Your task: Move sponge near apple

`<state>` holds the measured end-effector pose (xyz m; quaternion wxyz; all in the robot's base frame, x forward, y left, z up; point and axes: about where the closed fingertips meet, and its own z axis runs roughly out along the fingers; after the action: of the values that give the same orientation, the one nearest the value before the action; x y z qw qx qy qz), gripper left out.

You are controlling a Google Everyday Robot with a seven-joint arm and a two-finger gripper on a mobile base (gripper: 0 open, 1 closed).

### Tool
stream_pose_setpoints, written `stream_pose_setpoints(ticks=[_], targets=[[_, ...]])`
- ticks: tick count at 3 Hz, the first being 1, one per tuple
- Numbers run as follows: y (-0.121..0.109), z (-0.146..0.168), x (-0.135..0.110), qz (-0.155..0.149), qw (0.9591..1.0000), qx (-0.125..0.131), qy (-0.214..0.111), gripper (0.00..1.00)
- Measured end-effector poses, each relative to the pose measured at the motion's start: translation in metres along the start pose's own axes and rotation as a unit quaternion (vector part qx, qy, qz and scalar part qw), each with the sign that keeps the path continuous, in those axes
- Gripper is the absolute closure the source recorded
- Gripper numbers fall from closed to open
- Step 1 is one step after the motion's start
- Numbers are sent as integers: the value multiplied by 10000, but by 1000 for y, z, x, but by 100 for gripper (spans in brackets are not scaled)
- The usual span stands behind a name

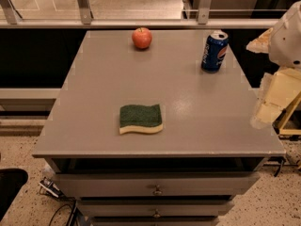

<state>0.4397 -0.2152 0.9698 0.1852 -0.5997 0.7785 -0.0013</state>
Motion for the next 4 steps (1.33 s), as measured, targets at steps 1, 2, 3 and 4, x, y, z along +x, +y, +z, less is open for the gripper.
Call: stream_pose_setpoints(ticks=[1, 2, 3, 4], targets=[[3, 30, 11, 159, 9957, -75, -907, 0], [2, 64, 8, 258, 9795, 109, -1996, 0], [-1, 82, -21, 322, 9512, 200, -3062, 0], [-2, 78, -49, 474, 9331, 154, -3560, 0]])
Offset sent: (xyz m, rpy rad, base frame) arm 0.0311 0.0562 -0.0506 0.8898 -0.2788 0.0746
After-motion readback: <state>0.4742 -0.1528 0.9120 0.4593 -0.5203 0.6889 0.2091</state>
